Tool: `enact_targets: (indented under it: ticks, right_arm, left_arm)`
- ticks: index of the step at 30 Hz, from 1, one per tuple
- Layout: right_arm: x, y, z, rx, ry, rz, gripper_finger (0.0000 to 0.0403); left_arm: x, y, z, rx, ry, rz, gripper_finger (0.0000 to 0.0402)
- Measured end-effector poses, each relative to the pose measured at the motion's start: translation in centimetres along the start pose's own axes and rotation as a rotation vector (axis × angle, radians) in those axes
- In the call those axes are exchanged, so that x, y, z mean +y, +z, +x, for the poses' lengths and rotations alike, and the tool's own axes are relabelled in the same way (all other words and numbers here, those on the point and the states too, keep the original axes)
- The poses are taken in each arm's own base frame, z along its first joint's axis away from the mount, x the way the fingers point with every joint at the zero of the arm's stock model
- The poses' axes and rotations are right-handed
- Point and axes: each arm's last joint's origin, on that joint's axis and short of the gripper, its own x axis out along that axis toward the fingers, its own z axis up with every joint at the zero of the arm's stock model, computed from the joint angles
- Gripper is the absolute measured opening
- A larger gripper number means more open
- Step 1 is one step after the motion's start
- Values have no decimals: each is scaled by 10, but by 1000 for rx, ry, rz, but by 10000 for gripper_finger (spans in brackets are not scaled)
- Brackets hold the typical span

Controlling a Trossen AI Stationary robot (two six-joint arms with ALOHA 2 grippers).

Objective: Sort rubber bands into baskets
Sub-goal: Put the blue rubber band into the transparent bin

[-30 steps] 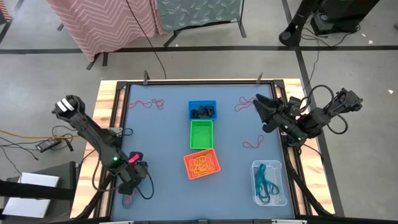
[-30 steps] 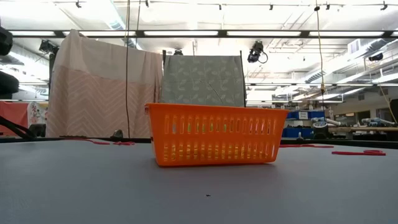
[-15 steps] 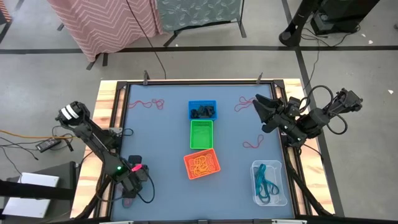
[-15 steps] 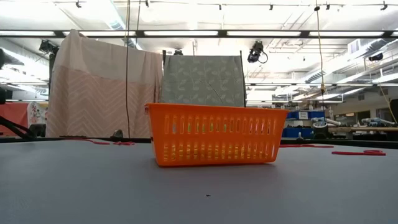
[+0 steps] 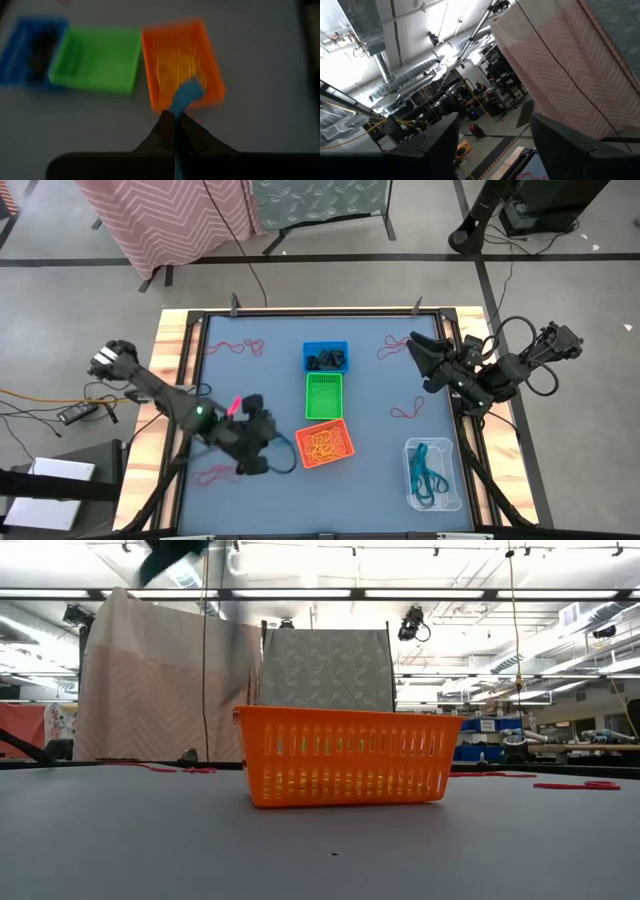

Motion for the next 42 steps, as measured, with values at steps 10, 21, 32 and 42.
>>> enact_targets:
  ticks: [10,21,32,42]
  right_arm:
    - [0,0,0,3,10,9,256]
    - [4,10,-1,-40,99,118,256]
    - [3,10,-1,-42,89,116,256]
    - [3,10,-1,-42,87,117,256]
  left_arm:
    - [7,87,-16,-334,-77,53,1]
    - [-23,154,118,-594,-215,108,1]
    - [-44,212,220,-932,-359,113,1]
    - [-40,193,296,-908,-406,-48,9]
